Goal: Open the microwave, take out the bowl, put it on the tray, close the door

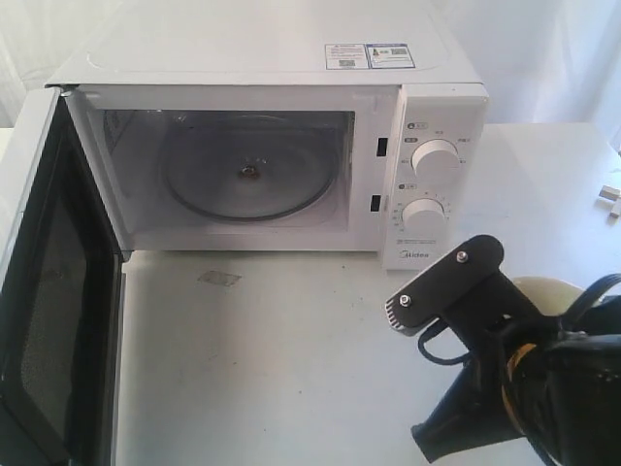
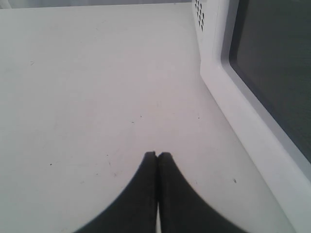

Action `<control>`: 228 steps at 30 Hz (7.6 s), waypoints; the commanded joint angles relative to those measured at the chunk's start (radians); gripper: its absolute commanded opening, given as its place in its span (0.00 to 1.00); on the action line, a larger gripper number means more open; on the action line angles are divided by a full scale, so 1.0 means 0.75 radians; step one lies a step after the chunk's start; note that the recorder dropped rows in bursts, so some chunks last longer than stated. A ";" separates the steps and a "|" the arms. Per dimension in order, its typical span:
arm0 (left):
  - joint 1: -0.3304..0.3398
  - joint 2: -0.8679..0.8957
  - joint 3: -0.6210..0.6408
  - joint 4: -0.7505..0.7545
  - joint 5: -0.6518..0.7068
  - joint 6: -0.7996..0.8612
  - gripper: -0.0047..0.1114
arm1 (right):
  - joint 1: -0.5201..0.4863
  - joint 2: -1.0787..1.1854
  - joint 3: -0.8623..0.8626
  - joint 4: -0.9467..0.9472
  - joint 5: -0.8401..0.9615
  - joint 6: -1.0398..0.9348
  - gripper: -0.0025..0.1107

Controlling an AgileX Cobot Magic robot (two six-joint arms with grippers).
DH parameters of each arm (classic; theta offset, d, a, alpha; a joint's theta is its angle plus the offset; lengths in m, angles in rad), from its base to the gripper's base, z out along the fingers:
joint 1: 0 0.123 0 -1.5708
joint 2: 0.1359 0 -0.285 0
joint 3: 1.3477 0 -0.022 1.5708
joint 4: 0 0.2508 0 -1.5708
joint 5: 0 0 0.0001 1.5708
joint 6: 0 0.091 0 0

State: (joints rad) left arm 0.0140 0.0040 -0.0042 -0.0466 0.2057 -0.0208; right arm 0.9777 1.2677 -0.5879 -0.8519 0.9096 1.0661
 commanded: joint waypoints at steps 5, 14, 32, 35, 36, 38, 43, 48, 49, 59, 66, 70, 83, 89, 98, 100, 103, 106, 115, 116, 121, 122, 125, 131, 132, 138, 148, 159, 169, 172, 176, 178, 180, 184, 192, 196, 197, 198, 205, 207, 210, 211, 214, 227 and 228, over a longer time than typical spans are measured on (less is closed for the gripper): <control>-0.007 -0.005 0.006 -0.010 -0.005 0.000 0.04 | -0.002 -0.013 0.045 -0.046 -0.229 0.060 0.02; -0.007 -0.005 0.006 -0.010 -0.005 0.000 0.04 | -0.152 0.029 0.120 -0.233 -0.218 0.164 0.02; -0.007 -0.005 0.006 -0.010 -0.005 0.000 0.04 | -0.231 0.112 0.120 -0.242 -0.390 0.164 0.02; -0.007 -0.005 0.006 -0.010 -0.016 0.000 0.04 | -0.231 0.112 0.120 -0.242 -0.380 0.164 0.02; -0.007 -0.005 0.006 -0.010 -0.029 0.000 0.04 | -0.231 0.112 0.120 -0.242 -0.380 0.164 0.02; -0.007 -0.005 0.006 -0.010 -0.056 0.000 0.04 | -0.231 0.112 0.120 -0.242 -0.380 0.164 0.02; -0.007 -0.005 0.006 -0.010 -0.131 0.000 0.04 | -0.231 0.112 0.120 -0.242 -0.385 0.164 0.02; -0.007 -0.005 0.006 -0.010 -0.214 0.000 0.04 | -0.231 0.112 0.120 -0.239 -0.417 0.168 0.06; -0.007 -0.005 0.006 -0.010 -0.232 0.000 0.04 | -0.231 0.112 0.120 -0.239 -0.424 0.186 0.08; -0.007 -0.005 0.006 -0.010 -0.440 0.000 0.04 | -0.231 0.112 0.120 -0.239 -0.444 0.190 0.21; -0.007 -0.005 0.006 -0.010 -0.894 -0.006 0.04 | -0.231 0.109 0.117 -0.232 -0.444 0.190 0.21; -0.007 -0.005 0.006 -0.012 -1.178 -0.013 0.04 | -0.229 0.104 0.101 -0.232 -0.444 0.190 0.21; -0.007 0.100 -0.800 -0.012 0.100 0.274 0.04 | -0.229 -0.113 0.027 -0.232 -0.361 0.139 0.19; -0.007 0.199 -0.974 -0.004 0.714 0.267 0.04 | -0.229 -0.323 -0.034 -0.232 -0.411 0.014 0.02; -0.007 0.202 -0.972 -0.098 0.773 0.267 0.04 | -0.229 -0.541 -0.044 -0.295 -0.504 -0.066 0.02; -0.007 0.202 -0.972 -0.142 0.773 0.267 0.04 | -0.229 -0.567 -0.044 -0.295 -0.480 -0.066 0.02; -0.007 0.202 -0.972 -0.146 0.780 0.267 0.04 | -0.229 -0.590 -0.044 -0.295 -0.466 -0.066 0.02; -0.007 0.216 -0.972 -0.146 0.798 0.267 0.04 | -0.229 -0.597 -0.044 -0.295 -0.443 -0.066 0.02; -0.007 0.404 -1.021 0.044 1.028 0.126 0.04 | -0.229 -0.597 -0.044 -0.307 -0.370 -0.066 0.02; -0.007 0.434 -1.033 0.054 1.049 0.122 0.04 | -0.229 -0.597 -0.044 -0.310 -0.370 -0.066 0.02; -0.007 0.574 -1.090 0.062 1.147 0.092 0.04 | -0.229 -0.597 -0.044 -0.356 -0.302 -0.066 0.02; -0.007 0.606 -1.101 0.062 1.169 0.083 0.04 | -0.229 -0.597 -0.044 -0.361 -0.288 -0.066 0.02; -0.007 0.692 -1.121 0.062 1.215 0.078 0.04 | -0.229 -0.597 -0.044 -0.361 -0.288 -0.066 0.02; -0.007 0.864 -1.151 0.030 1.350 0.058 0.04 | -0.229 -0.597 -0.044 -0.373 -0.288 -0.066 0.02; -0.007 0.892 -1.163 0.020 1.354 0.058 0.04 | -0.229 -0.597 -0.044 -0.373 -0.288 -0.066 0.02; -0.007 1.037 -1.287 -0.088 1.354 0.058 0.04 | -0.229 -0.597 -0.044 -0.373 -0.288 -0.066 0.02; -0.007 1.340 -1.375 -0.531 1.354 0.131 0.04 | -0.229 -0.597 -0.044 -0.373 -0.288 -0.066 0.02; -0.147 1.559 -1.469 -1.598 1.354 1.302 0.04 | -0.229 -0.597 -0.044 -0.370 -0.373 -0.066 0.02; -0.144 1.532 -1.491 -1.423 1.354 1.221 0.04 | -0.229 -0.418 -0.057 -0.739 -0.659 0.107 0.02; -0.144 1.459 -1.491 -1.267 1.327 1.163 0.04 | -0.229 -0.282 -0.122 -0.890 -0.628 0.229 0.02; -0.144 1.321 -1.491 -1.145 1.308 1.059 0.04 | -0.235 -0.102 -0.229 -1.019 -0.540 0.229 0.02; -0.144 1.232 -1.462 -1.117 1.308 1.035 0.04 | -0.301 -0.025 -0.287 -1.019 -0.585 0.229 0.02; -0.144 1.150 -1.423 -1.062 1.308 0.997 0.04 | -0.392 0.030 -0.332 -1.019 -0.741 0.229 0.02; -0.144 1.028 -1.368 -0.856 1.298 0.821 0.04 | -0.530 0.106 -0.399 -1.019 -0.967 0.229 0.02; -0.144 0.827 -1.259 -0.658 1.249 0.584 0.04 | -0.653 0.201 -0.533 -1.013 -1.186 0.229 0.02; -0.144 0.710 -1.188 -0.549 1.190 0.449 0.04 | -0.653 0.257 -0.566 -1.008 -1.185 0.229 0.02; -0.144 0.662 -1.167 -0.466 1.178 0.377 0.04 | -0.653 0.274 -0.571 -1.005 -1.185 0.229 0.02; -0.144 0.639 -1.157 -0.425 1.178 0.350 0.04 | -0.653 0.277 -0.571 -1.005 -1.185 0.229 0.02; -0.144 0.400 -1.139 0.000 1.224 0.015 0.04 | -0.653 0.280 -0.574 -1.005 -1.100 0.229 0.02; -0.144 0.338 -1.139 0.072 1.268 -0.049 0.04 | -0.653 0.286 -0.589 -1.005 -1.096 0.229 0.02; -0.144 0.244 -1.139 0.170 1.354 -0.087 0.04 | -0.653 0.320 -0.611 -0.999 -1.074 0.229 0.02; -0.144 0.229 -1.139 0.185 1.354 -0.087 0.04 | -0.653 0.327 -0.611 -0.999 -1.074 0.229 0.02; -0.144 0.197 -1.145 0.218 1.354 -0.087 0.04 | -0.653 0.342 -0.611 -0.999 -1.071 0.229 0.02; -0.144 0.163 -1.145 0.222 1.354 -0.087 0.04 | -0.653 0.391 -0.614 -1.058 -0.869 0.219 0.02; -0.144 0.163 -1.145 0.222 1.354 -0.087 0.04 | -0.653 0.391 -0.614 -1.058 -0.848 0.219 0.02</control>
State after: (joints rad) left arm -0.0902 0.1331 -0.8612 0.1195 1.1327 -0.0762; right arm 0.5106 1.5513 -1.0423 -1.6410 0.0827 1.2299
